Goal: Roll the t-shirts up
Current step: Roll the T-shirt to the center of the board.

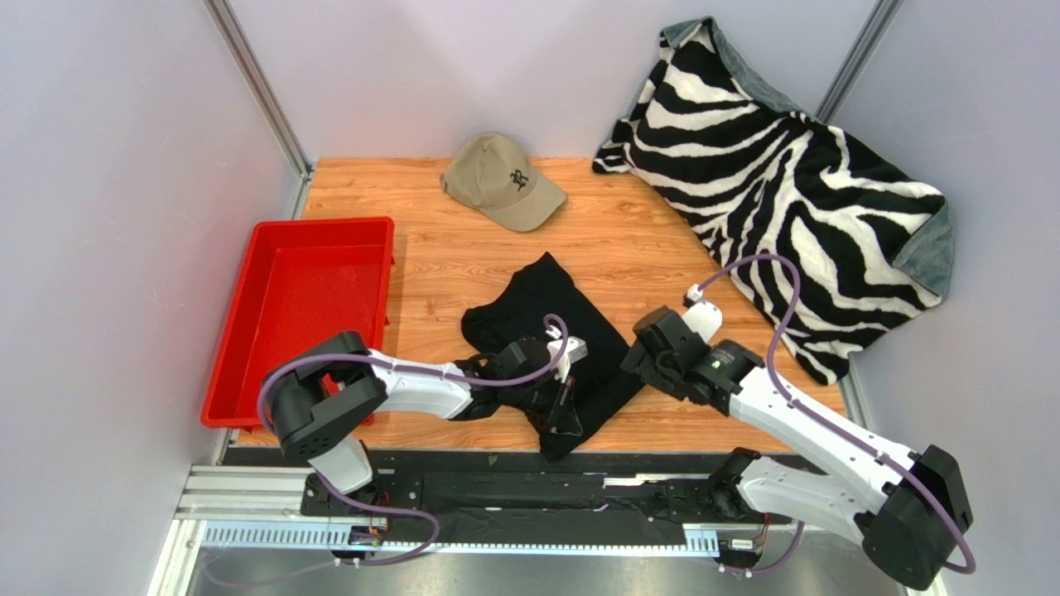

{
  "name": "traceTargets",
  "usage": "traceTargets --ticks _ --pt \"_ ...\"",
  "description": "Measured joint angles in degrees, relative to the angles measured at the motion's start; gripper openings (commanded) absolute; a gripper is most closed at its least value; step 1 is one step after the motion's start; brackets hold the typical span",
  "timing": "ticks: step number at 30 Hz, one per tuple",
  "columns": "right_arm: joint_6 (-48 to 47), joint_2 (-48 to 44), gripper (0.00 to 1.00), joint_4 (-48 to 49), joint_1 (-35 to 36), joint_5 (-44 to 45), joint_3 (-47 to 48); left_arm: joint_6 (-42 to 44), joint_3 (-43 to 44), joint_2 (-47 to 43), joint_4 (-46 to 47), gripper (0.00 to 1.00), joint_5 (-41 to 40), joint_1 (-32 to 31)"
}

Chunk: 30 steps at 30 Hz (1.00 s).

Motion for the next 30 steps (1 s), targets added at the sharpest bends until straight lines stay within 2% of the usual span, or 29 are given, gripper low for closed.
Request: traceTargets --ticks 4,10,21,24,25,27,28,30 --pt "4.74 -2.80 0.66 1.99 4.13 0.22 -5.57 -3.82 -0.96 2.91 5.42 0.00 7.58 3.13" --pt "10.86 -2.97 0.63 4.72 8.39 1.07 -9.42 -7.58 -1.44 5.70 9.29 0.00 13.92 4.74" --pt "17.44 -1.20 0.56 7.65 10.27 3.21 -13.11 -11.34 -2.34 7.85 13.14 0.00 18.36 6.51" --pt "17.99 -0.63 0.47 7.91 10.34 4.15 -13.09 -11.54 -2.43 7.91 13.31 0.00 18.78 6.58" --pt "17.97 -0.13 0.39 7.82 10.36 4.39 -12.94 -11.54 -2.43 7.91 13.31 0.00 18.93 6.58" --pt "17.53 1.38 0.30 7.65 10.36 4.70 -12.07 -11.54 -2.43 7.91 13.35 0.00 19.19 6.58" --pt "17.05 2.62 0.21 7.52 10.34 4.72 -11.28 -11.54 -2.43 7.91 13.35 0.00 19.30 6.60" --pt "16.02 5.29 0.10 7.26 10.27 4.66 -9.40 -11.54 -2.43 7.91 13.38 0.00 19.45 6.60"
